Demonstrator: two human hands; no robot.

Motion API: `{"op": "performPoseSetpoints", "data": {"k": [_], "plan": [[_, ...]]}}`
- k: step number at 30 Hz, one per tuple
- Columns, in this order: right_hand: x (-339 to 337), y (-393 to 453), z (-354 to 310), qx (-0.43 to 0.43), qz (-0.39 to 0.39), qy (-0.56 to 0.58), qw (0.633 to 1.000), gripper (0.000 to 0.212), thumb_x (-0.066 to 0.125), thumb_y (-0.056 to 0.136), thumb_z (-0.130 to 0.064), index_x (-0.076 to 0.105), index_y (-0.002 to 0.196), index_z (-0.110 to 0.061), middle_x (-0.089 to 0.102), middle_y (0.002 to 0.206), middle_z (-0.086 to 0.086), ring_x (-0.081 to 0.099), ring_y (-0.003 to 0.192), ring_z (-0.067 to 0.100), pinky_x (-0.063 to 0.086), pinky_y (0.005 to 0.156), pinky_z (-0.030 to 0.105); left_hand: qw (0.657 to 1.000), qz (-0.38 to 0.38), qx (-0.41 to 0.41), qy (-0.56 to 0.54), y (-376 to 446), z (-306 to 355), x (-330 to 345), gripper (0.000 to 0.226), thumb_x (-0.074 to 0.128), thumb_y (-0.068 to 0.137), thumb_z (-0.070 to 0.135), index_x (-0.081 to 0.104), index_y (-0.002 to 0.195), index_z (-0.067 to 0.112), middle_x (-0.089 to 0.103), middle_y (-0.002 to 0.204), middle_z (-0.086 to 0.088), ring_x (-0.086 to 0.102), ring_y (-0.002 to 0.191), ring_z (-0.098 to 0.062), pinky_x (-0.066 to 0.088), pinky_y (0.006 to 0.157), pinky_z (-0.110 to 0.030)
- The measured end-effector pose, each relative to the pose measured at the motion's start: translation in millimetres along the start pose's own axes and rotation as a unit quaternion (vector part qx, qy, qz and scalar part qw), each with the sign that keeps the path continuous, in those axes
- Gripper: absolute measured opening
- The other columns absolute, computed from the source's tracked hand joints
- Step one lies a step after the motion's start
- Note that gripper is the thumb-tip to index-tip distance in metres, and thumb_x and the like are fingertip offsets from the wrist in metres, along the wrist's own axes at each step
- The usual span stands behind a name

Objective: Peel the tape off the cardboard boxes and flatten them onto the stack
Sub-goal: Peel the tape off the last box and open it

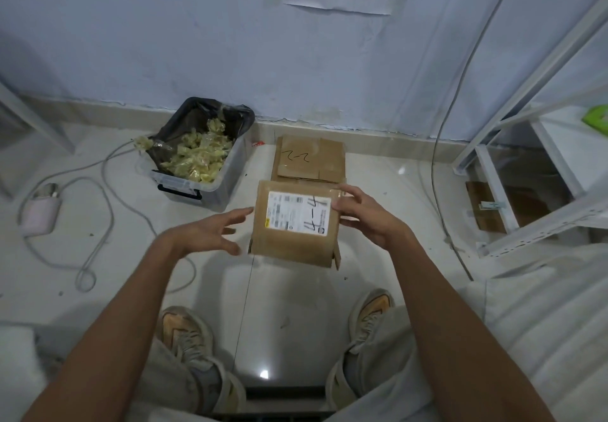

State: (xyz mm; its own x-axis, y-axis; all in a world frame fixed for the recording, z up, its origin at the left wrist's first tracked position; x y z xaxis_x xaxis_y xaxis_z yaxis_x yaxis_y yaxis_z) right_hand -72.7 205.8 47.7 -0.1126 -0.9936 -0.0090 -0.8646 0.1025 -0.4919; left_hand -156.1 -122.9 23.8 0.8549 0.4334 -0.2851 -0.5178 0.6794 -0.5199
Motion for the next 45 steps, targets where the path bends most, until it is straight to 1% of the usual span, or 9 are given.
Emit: {"op": "performPoseSetpoints", "data": {"k": [4, 11, 14, 19, 23, 27, 39, 42, 45], "plan": [[27, -3, -9, -0.018, -0.104, 0.007, 0.994, 0.078, 0.073, 0.091, 0.002, 0.039, 0.156, -0.025, 0.061, 0.146, 0.004, 0.064, 0.129, 0.022, 0.047, 0.114, 0.037, 0.987, -0.025, -0.016, -0.159, -24, 10, -21, 0.114, 0.091, 0.063, 0.059, 0.027, 0.157, 0.051, 0.038, 0.158, 0.019, 0.042, 0.143, -0.012, 0.036, 0.117, -0.045], [20, -8, -16, -0.023, -0.130, 0.068, 0.989, 0.083, 0.052, 0.091, 0.016, 0.038, 0.159, -0.030, 0.044, 0.159, 0.002, 0.060, 0.131, 0.026, 0.052, 0.103, 0.033, 0.974, 0.175, 0.049, -0.137, -1, 44, 3, 0.092, 0.094, 0.065, 0.032, 0.045, 0.143, 0.040, 0.060, 0.134, 0.008, 0.055, 0.125, -0.005, 0.049, 0.108, -0.039], [18, -4, -23, -0.021, -0.069, -0.048, 0.996, 0.087, 0.051, 0.085, 0.014, 0.036, 0.160, -0.028, 0.037, 0.163, 0.002, 0.048, 0.143, 0.026, 0.048, 0.111, 0.038, 0.965, 0.235, 0.081, -0.087, 2, 48, 4, 0.090, 0.097, 0.065, 0.033, 0.048, 0.139, 0.047, 0.055, 0.137, 0.011, 0.050, 0.128, -0.002, 0.045, 0.104, -0.031], [30, -8, -39, -0.081, 0.103, -0.124, 0.984, 0.023, 0.058, 0.103, -0.025, 0.064, 0.125, -0.021, 0.068, 0.118, 0.002, 0.065, 0.119, 0.027, 0.058, 0.098, 0.041, 0.904, 0.366, 0.103, 0.193, 1, 82, 4, 0.116, 0.096, 0.054, 0.055, 0.038, 0.152, 0.035, 0.040, 0.135, 0.005, 0.044, 0.123, -0.013, 0.044, 0.105, -0.034], [82, -15, -58, -0.136, 0.054, -0.251, 0.957, 0.040, 0.062, 0.092, -0.067, 0.063, 0.101, -0.028, 0.069, 0.099, -0.007, 0.068, 0.095, 0.015, 0.057, 0.082, 0.039, 0.846, 0.422, 0.122, 0.303, -1, 97, 12, 0.125, 0.083, 0.050, 0.076, 0.038, 0.153, 0.020, 0.046, 0.132, -0.004, 0.047, 0.120, -0.022, 0.042, 0.102, -0.043], [95, -19, -66, -0.192, 0.121, -0.426, 0.876, 0.050, 0.066, 0.079, -0.076, 0.053, 0.094, -0.031, 0.066, 0.087, -0.013, 0.062, 0.078, 0.010, 0.049, 0.067, 0.036, 0.811, 0.464, 0.167, 0.315, -5, 106, 22, 0.106, 0.075, 0.057, 0.079, 0.054, 0.141, 0.017, 0.051, 0.127, -0.005, 0.050, 0.116, -0.022, 0.042, 0.095, -0.042], [91, -18, -66, -0.267, 0.142, -0.429, 0.851, 0.027, 0.068, 0.093, -0.056, 0.063, 0.103, -0.031, 0.069, 0.085, -0.015, 0.064, 0.076, 0.006, 0.057, 0.070, 0.040, 0.803, 0.457, 0.147, 0.354, -9, 112, 19, 0.108, 0.080, 0.055, 0.078, 0.054, 0.141, 0.017, 0.050, 0.127, -0.004, 0.050, 0.116, -0.021, 0.039, 0.098, -0.040], [87, -21, -66, -0.240, 0.096, -0.334, 0.906, 0.052, 0.071, 0.092, -0.050, 0.051, 0.139, -0.038, 0.068, 0.098, -0.014, 0.067, 0.084, 0.005, 0.059, 0.080, 0.045, 0.816, 0.426, 0.184, 0.344, -15, 124, 16, 0.115, 0.081, 0.055, 0.073, 0.046, 0.148, 0.015, 0.051, 0.130, -0.005, 0.050, 0.120, -0.022, 0.042, 0.104, -0.044], [89, -38, -85, -0.268, 0.063, -0.342, 0.898, 0.072, 0.073, 0.092, -0.050, 0.035, 0.153, -0.049, 0.051, 0.131, -0.011, 0.063, 0.098, 0.004, 0.060, 0.085, 0.042, 0.817, 0.375, 0.226, 0.376, -39, 146, 3, 0.124, 0.084, 0.053, 0.072, 0.036, 0.154, 0.018, 0.051, 0.136, -0.003, 0.049, 0.125, -0.022, 0.043, 0.105, -0.045]]}}
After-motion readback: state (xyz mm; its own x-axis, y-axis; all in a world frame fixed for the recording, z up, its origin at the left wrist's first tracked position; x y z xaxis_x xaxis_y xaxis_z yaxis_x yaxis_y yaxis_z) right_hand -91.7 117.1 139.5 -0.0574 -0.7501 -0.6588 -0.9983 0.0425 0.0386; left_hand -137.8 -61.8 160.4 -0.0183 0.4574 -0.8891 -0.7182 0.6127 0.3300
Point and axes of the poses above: each hand's wrist, its own y-axis towards the middle knuckle, its own x-axis out of the palm, z = x × y, the point moved 5 cm from there along y, towards the middle knuckle
